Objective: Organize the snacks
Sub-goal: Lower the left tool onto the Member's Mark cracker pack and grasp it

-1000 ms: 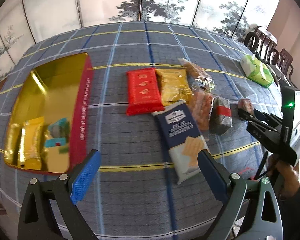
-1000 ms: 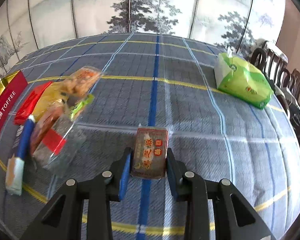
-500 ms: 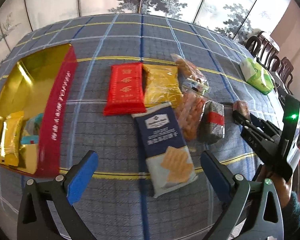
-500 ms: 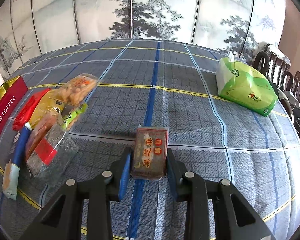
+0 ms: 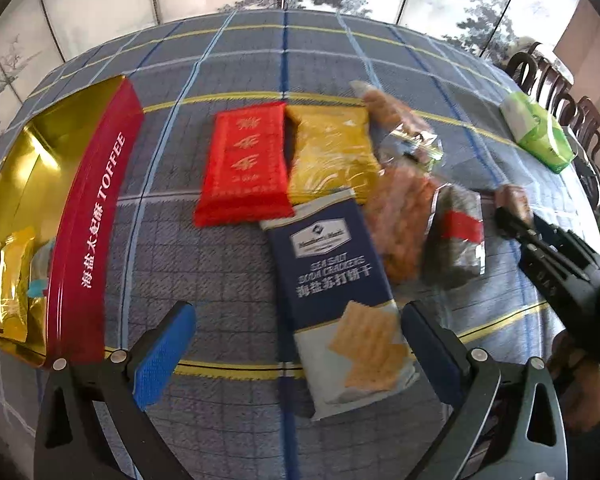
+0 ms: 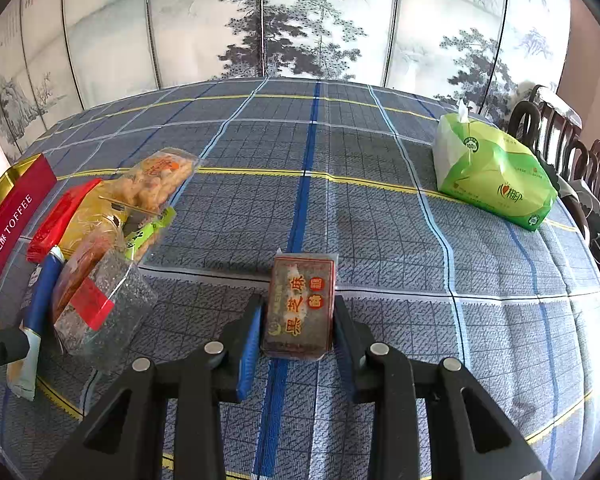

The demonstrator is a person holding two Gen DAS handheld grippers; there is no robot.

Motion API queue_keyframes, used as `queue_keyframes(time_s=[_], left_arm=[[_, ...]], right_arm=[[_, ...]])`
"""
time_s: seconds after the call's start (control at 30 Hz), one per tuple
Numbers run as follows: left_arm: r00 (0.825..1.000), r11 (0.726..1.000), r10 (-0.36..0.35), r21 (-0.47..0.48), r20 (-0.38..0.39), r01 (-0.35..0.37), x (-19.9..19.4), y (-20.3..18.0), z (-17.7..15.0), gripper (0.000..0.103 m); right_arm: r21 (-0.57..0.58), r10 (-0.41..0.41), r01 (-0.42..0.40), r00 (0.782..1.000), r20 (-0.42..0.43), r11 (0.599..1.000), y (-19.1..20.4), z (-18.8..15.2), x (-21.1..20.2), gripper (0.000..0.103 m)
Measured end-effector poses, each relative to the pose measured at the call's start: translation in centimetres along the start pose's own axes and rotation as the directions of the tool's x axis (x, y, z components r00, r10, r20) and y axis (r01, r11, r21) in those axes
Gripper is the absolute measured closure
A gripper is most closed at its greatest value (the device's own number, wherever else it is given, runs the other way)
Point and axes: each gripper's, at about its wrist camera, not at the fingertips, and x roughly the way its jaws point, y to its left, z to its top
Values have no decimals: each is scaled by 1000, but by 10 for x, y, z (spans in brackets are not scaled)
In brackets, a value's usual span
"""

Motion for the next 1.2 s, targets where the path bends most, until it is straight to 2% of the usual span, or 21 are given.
queue_keyframes(time_s=[0.3,0.73,1.0,1.2], left_arm=[[999,999,42,35,3,-42,-1,4,-6,2],[998,998,63,25,-23,-62,2,17,-16,3],[994,988,112,101,14,-113,-2,19,-17,4],[993,983,116,142,9,-116,2,14,-11,6]], right_arm=[[3,1,-1,1000,-1,1000,1,0,1,70],[4,1,-1,1000,-1,1000,0,0,2,70],[4,2,-2,1000,-1,1000,0,0,2,70],[6,2,-2,1000,-1,1000,0,0,2,70]])
